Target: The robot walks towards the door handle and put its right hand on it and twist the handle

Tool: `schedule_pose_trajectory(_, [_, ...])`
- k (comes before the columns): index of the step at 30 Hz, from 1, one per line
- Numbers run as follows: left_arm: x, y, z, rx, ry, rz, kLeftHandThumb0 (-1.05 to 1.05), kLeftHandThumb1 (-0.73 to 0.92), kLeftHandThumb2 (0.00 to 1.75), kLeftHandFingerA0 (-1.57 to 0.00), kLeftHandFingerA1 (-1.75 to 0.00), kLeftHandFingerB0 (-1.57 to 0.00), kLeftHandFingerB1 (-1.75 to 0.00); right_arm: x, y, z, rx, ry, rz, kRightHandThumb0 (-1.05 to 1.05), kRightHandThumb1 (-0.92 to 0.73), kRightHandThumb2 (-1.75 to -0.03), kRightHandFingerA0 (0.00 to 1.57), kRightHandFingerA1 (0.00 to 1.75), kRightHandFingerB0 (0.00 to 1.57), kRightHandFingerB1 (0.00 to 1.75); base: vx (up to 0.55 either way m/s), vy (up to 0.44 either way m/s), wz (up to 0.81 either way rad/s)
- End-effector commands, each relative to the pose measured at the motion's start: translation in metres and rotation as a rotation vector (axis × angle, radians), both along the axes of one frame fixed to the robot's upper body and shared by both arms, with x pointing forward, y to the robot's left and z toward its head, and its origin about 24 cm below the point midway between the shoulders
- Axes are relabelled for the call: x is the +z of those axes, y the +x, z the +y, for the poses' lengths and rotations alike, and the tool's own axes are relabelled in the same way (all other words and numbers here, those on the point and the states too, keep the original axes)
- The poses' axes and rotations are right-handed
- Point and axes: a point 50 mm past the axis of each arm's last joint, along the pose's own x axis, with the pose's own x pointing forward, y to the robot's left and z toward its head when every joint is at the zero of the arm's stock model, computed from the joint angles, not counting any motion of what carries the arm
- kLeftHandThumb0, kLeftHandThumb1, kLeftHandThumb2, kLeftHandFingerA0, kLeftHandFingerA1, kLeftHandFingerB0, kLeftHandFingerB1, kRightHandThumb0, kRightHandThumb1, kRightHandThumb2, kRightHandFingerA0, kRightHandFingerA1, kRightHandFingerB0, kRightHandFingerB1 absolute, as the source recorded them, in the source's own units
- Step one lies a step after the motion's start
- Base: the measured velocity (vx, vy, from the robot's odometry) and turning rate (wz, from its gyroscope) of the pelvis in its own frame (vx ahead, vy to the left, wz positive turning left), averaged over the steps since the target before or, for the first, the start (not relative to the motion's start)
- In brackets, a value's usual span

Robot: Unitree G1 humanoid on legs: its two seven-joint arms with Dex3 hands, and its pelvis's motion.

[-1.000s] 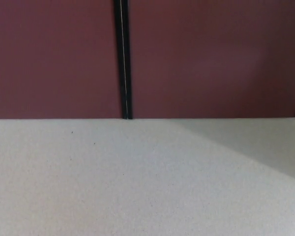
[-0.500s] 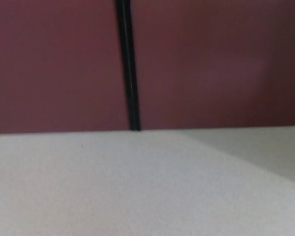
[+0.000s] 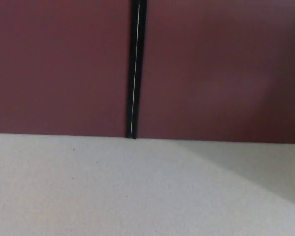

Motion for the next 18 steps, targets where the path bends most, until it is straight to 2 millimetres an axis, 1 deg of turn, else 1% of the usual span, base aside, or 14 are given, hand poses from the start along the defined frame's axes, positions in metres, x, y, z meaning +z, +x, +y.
schedule_pose_trajectory(1, [0.000,-0.003,0.000,-0.045,0.012,0.020,-0.29,0.12,1.25,-0.67,-1.22,-0.42,-1.00,-0.001,0.000,0.002,0.016,-0.011,0.023,-0.13,-0.66,-0.59,0.71,0.60,0.36,0.38,0.21,-0.032,0.07])
schedule_pose_trajectory(3, [0.000,-0.004,0.000,-0.057,0.014,0.025,-0.29,0.12,1.23,-0.68,-1.21,-0.43,-1.00,-0.001,0.000,0.001,0.027,-0.014,0.028,-0.12,-0.66,-0.59,0.70,0.58,0.37,0.38,0.23,-0.053,0.04])
schedule_pose_trajectory(4, [0.000,-0.005,0.001,-0.057,0.012,0.030,-0.29,0.12,1.23,-0.69,-1.20,-0.44,-1.00,-0.001,0.003,0.004,0.035,-0.011,0.028,-0.12,-0.66,-0.59,0.70,0.58,0.39,0.38,0.24,-0.082,0.03])
schedule_pose_trajectory(7, [0.000,-0.005,0.001,-0.071,0.017,0.045,-0.30,0.12,1.21,-0.70,-1.20,-0.46,-0.99,-0.002,0.003,0.005,0.042,-0.016,0.025,-0.12,-0.66,-0.59,0.71,0.59,0.40,0.39,0.22,-0.145,0.10])
schedule_pose_trajectory(8, [0.000,-0.005,0.001,-0.073,0.016,0.047,-0.31,0.14,1.18,-0.72,-1.18,-0.45,-1.03,-0.002,0.003,0.005,0.040,-0.014,0.023,-0.11,-0.66,-0.59,0.72,0.61,0.41,0.39,0.30,-0.119,-0.23])
schedule_pose_trajectory(10, [-0.002,-0.007,-0.001,-0.088,0.015,0.056,-0.32,0.14,1.17,-0.74,-1.17,-0.46,-1.02,-0.001,0.002,0.004,0.036,-0.009,0.016,-0.11,-0.66,-0.59,0.72,0.61,0.41,0.39,0.27,-0.059,0.32])
schedule_pose_trajectory(11, [-0.002,-0.008,-0.002,-0.094,0.010,0.061,-0.32,0.13,1.17,-0.74,-1.17,-0.49,-0.98,-0.001,0.000,0.004,0.041,-0.011,0.019,-0.11,-0.66,-0.59,0.71,0.60,0.42,0.40,0.26,-0.054,0.01])
schedule_pose_trajectory(13, [-0.002,-0.006,-0.003,-0.116,0.013,0.070,-0.35,0.14,1.13,-0.75,-1.16,-0.50,-0.98,-0.001,0.003,0.002,0.046,-0.007,0.021,-0.11,-0.66,-0.59,0.71,0.59,0.44,0.40,0.25,-0.039,-0.06])
schedule_pose_trajectory(15, [-0.003,-0.006,-0.004,-0.128,0.015,0.073,-0.35,0.14,1.13,-0.75,-1.16,-0.50,-0.98,0.000,0.004,0.001,0.054,-0.009,0.026,-0.11,-0.66,-0.59,0.71,0.57,0.45,0.41,0.08,-0.021,-0.04])
schedule_pose_trajectory(17, [-0.003,-0.008,-0.005,-0.131,0.015,0.075,-0.36,0.15,1.13,-0.74,-1.15,-0.50,-0.99,0.000,0.004,0.000,0.053,-0.010,0.031,-0.11,-0.66,-0.59,0.70,0.57,0.45,0.41,0.09,0.051,-0.10])
schedule_pose_trajectory(18, [-0.005,-0.015,-0.006,-0.131,0.016,0.080,-0.37,0.15,1.12,-0.74,-1.16,-0.51,-0.99,-0.001,0.000,-0.001,0.050,-0.013,0.044,-0.11,-0.66,-0.59,0.71,0.57,0.44,0.40,0.10,0.089,-0.14])
